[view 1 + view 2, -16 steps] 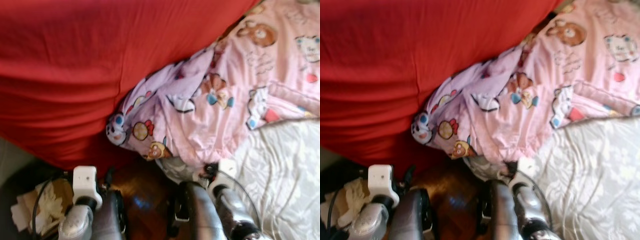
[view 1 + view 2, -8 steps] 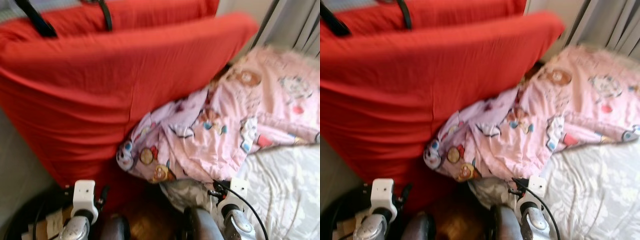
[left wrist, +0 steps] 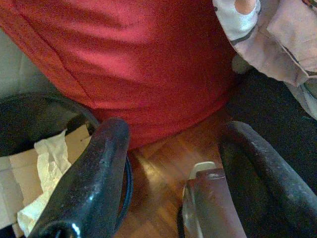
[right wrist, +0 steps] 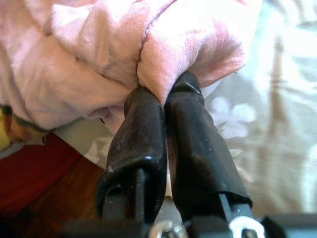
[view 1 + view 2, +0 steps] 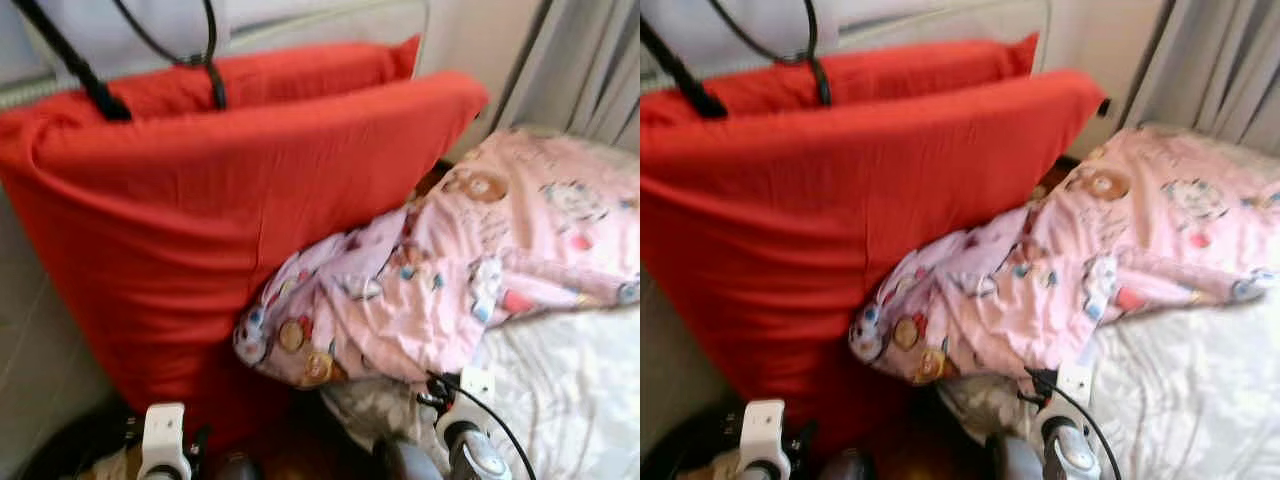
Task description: Clean up the room
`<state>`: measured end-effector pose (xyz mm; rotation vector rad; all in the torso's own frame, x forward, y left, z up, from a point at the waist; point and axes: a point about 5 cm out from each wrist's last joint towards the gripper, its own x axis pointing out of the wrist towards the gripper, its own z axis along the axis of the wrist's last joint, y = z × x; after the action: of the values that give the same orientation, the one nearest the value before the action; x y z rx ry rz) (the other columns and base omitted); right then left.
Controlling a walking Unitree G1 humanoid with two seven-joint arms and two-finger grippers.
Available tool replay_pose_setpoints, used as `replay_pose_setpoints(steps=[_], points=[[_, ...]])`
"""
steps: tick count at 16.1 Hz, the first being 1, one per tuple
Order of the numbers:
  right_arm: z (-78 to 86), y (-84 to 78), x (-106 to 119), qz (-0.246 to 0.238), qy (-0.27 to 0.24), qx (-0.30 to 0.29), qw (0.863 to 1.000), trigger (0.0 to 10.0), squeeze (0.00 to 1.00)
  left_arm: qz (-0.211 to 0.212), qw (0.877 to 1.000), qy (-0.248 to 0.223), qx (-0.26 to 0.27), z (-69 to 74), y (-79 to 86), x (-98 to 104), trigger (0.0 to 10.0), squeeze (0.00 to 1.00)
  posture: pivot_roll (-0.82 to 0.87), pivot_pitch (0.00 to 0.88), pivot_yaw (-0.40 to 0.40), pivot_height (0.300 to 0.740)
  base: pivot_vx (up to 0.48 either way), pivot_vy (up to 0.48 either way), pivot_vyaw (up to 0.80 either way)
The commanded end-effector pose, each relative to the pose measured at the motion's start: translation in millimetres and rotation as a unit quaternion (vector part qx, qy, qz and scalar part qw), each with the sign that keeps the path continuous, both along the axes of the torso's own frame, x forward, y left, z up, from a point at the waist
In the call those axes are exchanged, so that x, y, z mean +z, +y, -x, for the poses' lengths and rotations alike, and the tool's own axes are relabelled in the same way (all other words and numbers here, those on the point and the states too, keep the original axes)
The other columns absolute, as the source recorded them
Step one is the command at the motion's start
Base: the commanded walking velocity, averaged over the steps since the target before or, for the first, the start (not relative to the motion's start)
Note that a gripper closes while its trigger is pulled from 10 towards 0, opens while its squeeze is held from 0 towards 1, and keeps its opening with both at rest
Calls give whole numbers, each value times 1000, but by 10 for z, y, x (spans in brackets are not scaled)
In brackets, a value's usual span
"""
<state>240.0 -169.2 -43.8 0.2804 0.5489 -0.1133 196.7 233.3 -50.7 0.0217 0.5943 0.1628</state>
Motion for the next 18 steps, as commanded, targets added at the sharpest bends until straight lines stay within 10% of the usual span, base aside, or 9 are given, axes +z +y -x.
replay_pose_setpoints(steps=[1,18], points=[[6,-29,-8,4,6,-3,1000,10000,0,-1,1000,-11,3,-73,14,31,10000,0,73,0,-42,702,0,0,0],[58,-44,-68,22,38,-4,999,10000,0,8,998,61,20,174,-4,-180,10000,0,81,0,-55,740,0,0,0]])
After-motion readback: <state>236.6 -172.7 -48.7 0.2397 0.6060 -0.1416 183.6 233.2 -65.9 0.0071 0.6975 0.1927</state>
